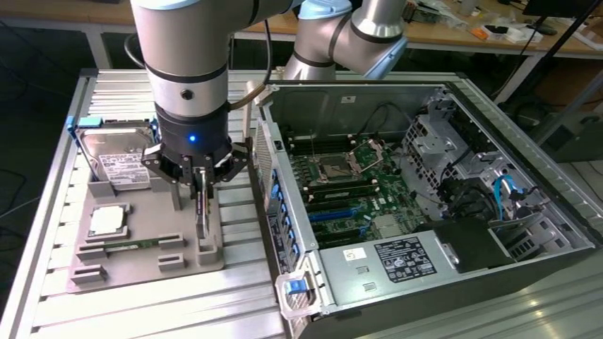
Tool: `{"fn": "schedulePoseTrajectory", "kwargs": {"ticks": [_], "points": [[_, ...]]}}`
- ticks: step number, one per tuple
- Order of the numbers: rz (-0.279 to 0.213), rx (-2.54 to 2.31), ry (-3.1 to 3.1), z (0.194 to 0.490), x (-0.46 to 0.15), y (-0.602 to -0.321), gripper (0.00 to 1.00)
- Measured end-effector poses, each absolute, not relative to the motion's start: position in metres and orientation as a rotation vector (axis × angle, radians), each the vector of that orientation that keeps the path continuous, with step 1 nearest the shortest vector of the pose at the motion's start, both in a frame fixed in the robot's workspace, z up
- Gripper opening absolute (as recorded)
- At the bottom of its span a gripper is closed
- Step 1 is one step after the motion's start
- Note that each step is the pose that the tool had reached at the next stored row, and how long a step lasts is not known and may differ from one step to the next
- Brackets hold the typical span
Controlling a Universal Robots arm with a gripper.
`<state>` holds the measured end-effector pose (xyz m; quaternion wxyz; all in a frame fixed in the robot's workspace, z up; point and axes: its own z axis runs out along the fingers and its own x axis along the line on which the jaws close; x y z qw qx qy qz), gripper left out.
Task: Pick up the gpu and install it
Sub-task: 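Pick up the gpu and move the gpu toward the slot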
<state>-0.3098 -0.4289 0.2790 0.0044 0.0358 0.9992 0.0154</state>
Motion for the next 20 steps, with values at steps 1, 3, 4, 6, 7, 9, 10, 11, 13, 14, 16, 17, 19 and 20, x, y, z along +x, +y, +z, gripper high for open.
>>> {"fn": "schedulePoseTrajectory", "kwargs": {"ticks": [1, 3, 4, 6, 7, 9, 10, 11, 13, 14, 16, 17, 19, 20], "points": [[0.048, 0.112, 3.131, 0.28, -0.31, -0.429, 0.27], [0.048, 0.112, 3.13, 0.283, -0.31, -0.429, 0.27], [0.048, 0.112, 3.13, 0.283, -0.31, -0.429, 0.27], [0.049, 0.112, 3.13, 0.284, -0.31, -0.429, 0.27], [0.048, 0.112, 3.13, 0.285, -0.31, -0.429, 0.27], [0.048, 0.112, 3.13, 0.287, -0.31, -0.429, 0.27], [0.048, 0.112, 3.13, 0.289, -0.31, -0.429, 0.27], [0.048, 0.112, 3.13, 0.29, -0.31, -0.429, 0.27], [0.048, 0.109, 3.13, 0.292, -0.31, -0.429, 0.27], [0.048, 0.105, 3.131, 0.293, -0.31, -0.428, 0.27], [0.049, 0.076, 3.132, 0.294, -0.31, -0.428, 0.27], [0.049, 0.057, 3.132, 0.294, -0.31, -0.427, 0.27], [0.049, 0.026, 3.133, 0.295, -0.31, -0.427, 0.27], [0.049, 0.018, 3.133, 0.296, -0.31, -0.426, 0.27]]}}
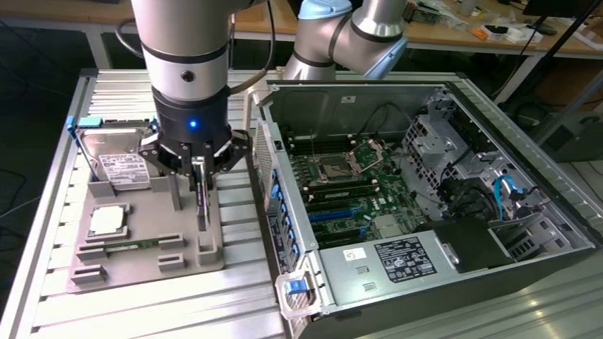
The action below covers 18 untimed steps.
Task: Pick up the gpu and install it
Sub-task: 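Pick up the gpu and move the gpu toward the slot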
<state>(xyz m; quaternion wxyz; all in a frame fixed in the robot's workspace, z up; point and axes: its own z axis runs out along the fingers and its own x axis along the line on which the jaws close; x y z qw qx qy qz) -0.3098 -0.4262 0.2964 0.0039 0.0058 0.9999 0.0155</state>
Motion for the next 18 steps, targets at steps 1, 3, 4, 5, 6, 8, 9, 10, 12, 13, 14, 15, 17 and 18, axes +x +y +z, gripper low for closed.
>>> {"fn": "schedulePoseTrajectory", "kwargs": {"ticks": [1, 3, 4, 5, 6, 8, 9, 10, 12, 13, 14, 15, 17, 18], "points": [[0.049, 0.013, 3.133, 0.299, -0.31, -0.426, 0.27], [0.049, 0.007, 3.133, 0.303, -0.31, -0.425, 0.27], [0.049, 0.004, 3.133, 0.305, -0.31, -0.425, 0.27], [0.049, 0.001, 3.133, 0.307, -0.31, -0.425, 0.27], [0.049, -0.003, 3.133, 0.31, -0.31, -0.425, 0.27], [0.049, -0.008, 3.133, 0.315, -0.31, -0.424, 0.27], [0.049, -0.014, 3.133, 0.319, -0.31, -0.423, 0.27], [0.049, -0.022, 3.133, 0.32, -0.31, -0.423, 0.27], [0.055, -0.045, 3.133, 0.321, -0.308, -0.423, 0.27], [0.055, -0.055, 3.133, 0.324, -0.308, -0.423, 0.27], [0.055, -0.063, 3.133, 0.328, -0.308, -0.423, 0.27], [0.055, -0.064, 3.133, 0.331, -0.308, -0.423, 0.27], [0.055, -0.068, 3.133, 0.338, -0.308, -0.423, 0.27], [0.055, -0.071, 3.133, 0.342, -0.308, -0.423, 0.27]]}}
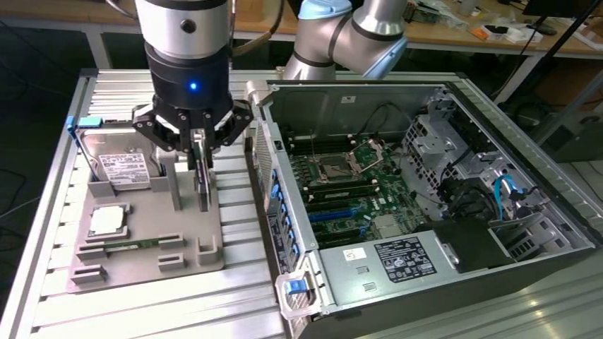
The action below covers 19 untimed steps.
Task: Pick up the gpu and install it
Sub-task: 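Pick up the gpu and move the gpu toward the slot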
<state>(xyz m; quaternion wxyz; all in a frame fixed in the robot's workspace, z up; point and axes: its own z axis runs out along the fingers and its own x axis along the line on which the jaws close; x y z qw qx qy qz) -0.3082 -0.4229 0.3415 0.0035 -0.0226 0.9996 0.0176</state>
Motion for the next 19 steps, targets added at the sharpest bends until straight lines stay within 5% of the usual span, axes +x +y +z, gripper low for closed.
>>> {"fn": "schedulePoseTrajectory", "kwargs": {"ticks": [19], "points": [[0.055, -0.102, 3.133, 0.419, -0.308, -0.422, 0.27]]}}
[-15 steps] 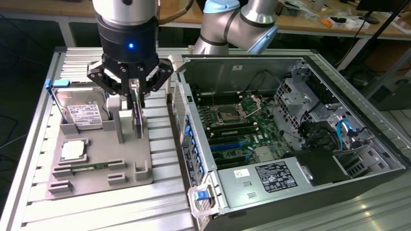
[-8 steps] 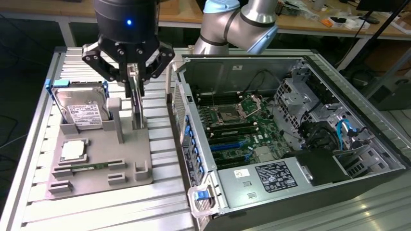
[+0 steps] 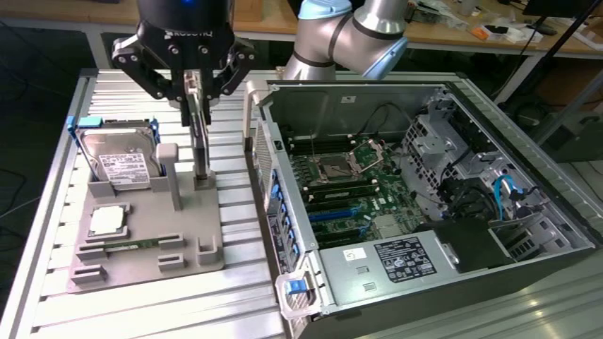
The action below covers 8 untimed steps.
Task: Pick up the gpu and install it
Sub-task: 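Pick up the gpu and move the gpu toward the slot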
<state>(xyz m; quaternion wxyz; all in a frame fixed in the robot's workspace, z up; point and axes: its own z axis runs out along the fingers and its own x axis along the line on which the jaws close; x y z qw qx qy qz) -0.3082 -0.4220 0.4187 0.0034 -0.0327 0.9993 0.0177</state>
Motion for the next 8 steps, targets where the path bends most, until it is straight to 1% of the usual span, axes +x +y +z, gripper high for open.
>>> {"fn": "schedulePoseTrajectory", "kwargs": {"ticks": [8], "points": [[0.056, -0.117, 3.132, 0.445, -0.308, -0.421, 0.27]]}}
